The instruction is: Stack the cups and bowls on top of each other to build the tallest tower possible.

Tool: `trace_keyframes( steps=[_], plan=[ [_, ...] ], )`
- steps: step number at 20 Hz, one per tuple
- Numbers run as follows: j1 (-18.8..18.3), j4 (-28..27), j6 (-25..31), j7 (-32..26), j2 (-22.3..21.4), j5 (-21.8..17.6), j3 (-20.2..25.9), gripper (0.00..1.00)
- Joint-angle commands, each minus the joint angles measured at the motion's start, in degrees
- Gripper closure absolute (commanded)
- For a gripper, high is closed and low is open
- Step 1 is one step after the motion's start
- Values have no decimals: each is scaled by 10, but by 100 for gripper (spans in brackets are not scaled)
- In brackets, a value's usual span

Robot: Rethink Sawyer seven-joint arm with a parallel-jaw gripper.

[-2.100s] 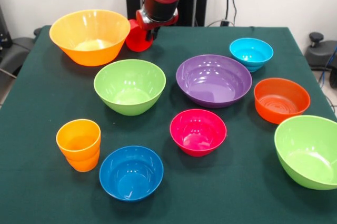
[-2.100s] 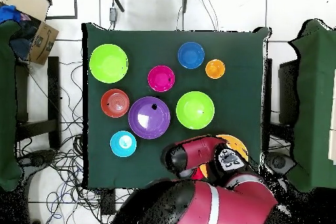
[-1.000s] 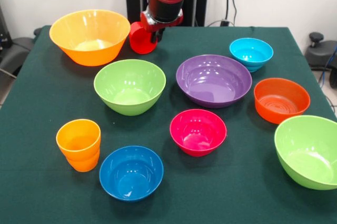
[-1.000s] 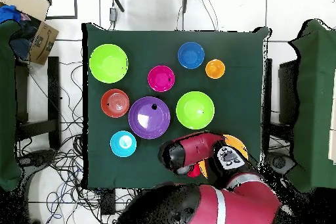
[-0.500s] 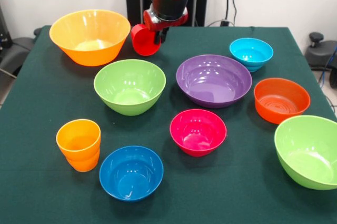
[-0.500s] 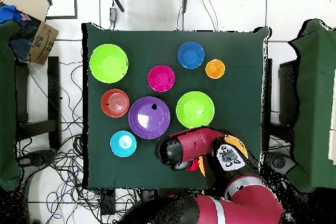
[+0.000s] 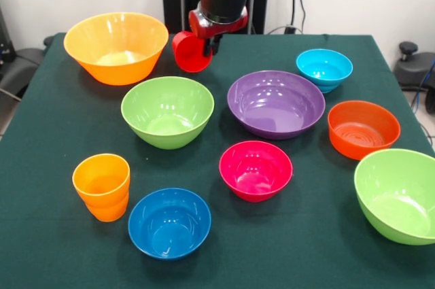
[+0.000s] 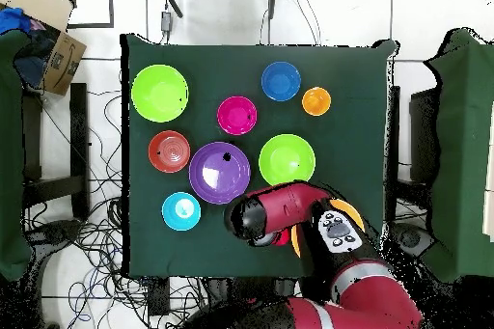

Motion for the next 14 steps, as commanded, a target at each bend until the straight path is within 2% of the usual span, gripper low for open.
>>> trace_keyframes(
  steps=[1, 9, 14],
  plan=[
    [-24, 45, -9, -36, -6, 24, 94, 100],
    [-23, 58, -19, -14, -24, 25, 116, 100],
    [-26, 71, -53, 6, -41, 29, 135, 100]
  ],
)
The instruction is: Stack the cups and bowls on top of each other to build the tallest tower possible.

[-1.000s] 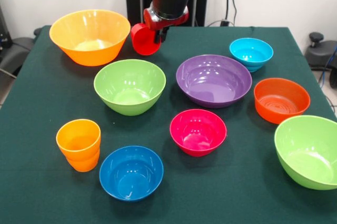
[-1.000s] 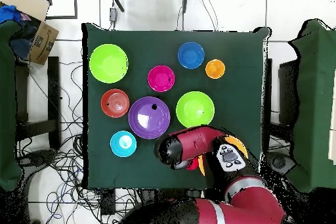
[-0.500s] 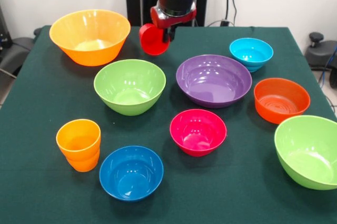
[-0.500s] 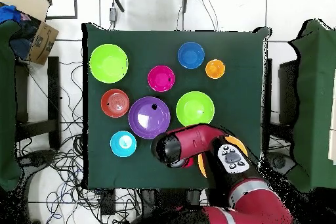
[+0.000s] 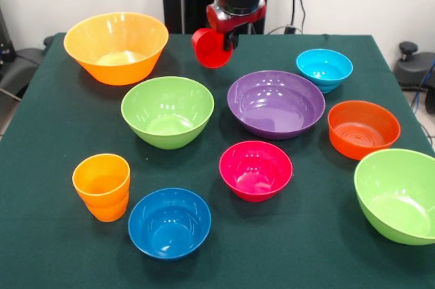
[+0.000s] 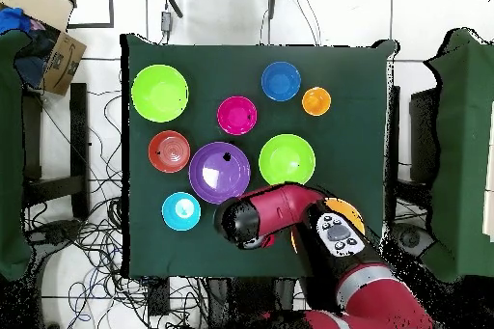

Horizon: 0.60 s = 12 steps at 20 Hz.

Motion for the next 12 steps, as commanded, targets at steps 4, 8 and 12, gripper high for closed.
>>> trace_keyframes(
  steps=[4, 8, 12],
  plan=[
    [-3, 43, -70, 20, -35, 21, 86, 100],
    [-16, 67, -115, 28, -55, 18, 109, 100],
    [-20, 78, -159, 34, -68, -2, 112, 100]
  ],
)
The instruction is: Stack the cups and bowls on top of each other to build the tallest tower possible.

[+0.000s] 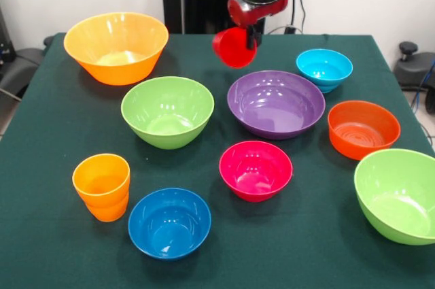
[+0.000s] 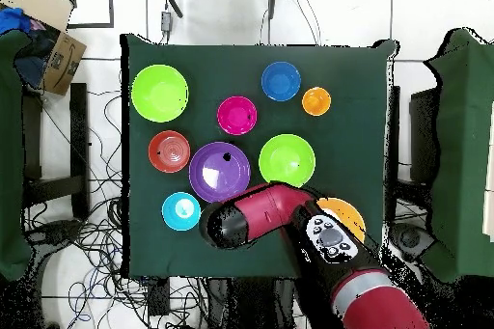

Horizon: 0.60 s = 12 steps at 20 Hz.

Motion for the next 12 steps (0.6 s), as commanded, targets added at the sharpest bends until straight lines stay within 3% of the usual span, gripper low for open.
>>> trace_keyframes(
  steps=[1, 6, 12],
  plan=[
    [-18, 45, -123, 34, -26, -9, 64, 100],
    [-96, 101, -167, 7, -39, 2, 143, 100],
    [-234, 165, -103, -59, -83, 41, 262, 100]
  ],
)
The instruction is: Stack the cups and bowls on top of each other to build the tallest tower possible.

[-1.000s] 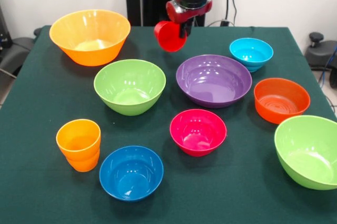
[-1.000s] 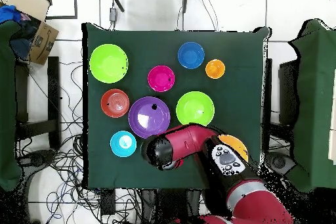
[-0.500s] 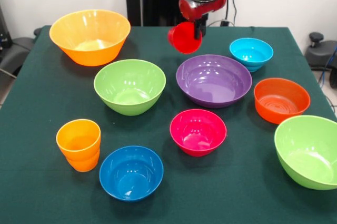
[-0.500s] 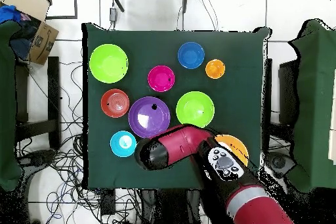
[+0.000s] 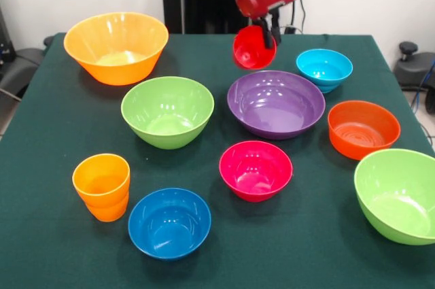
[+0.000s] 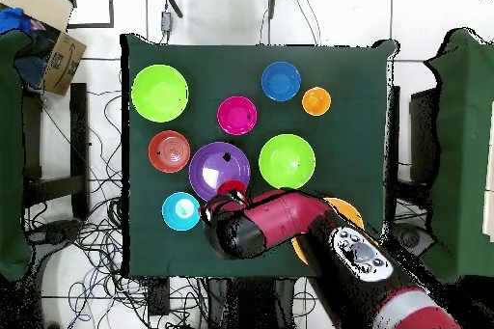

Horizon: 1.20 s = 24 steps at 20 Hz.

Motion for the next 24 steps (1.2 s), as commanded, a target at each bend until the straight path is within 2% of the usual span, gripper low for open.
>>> trace_keyframes(
  steps=[1, 7, 13, 17, 21, 24],
  plan=[
    [-136, 97, 43, -69, -38, 35, 164, 100],
    [-235, 126, 83, -108, -13, 35, 245, 100],
    [-278, 133, 59, -87, 32, 2, 280, 100],
    [-276, 140, 19, -62, 23, -34, 277, 100],
    [-270, 146, -27, -38, 34, -82, 253, 100],
    [-251, 149, -68, -10, 20, -121, 232, 100]
  ],
)
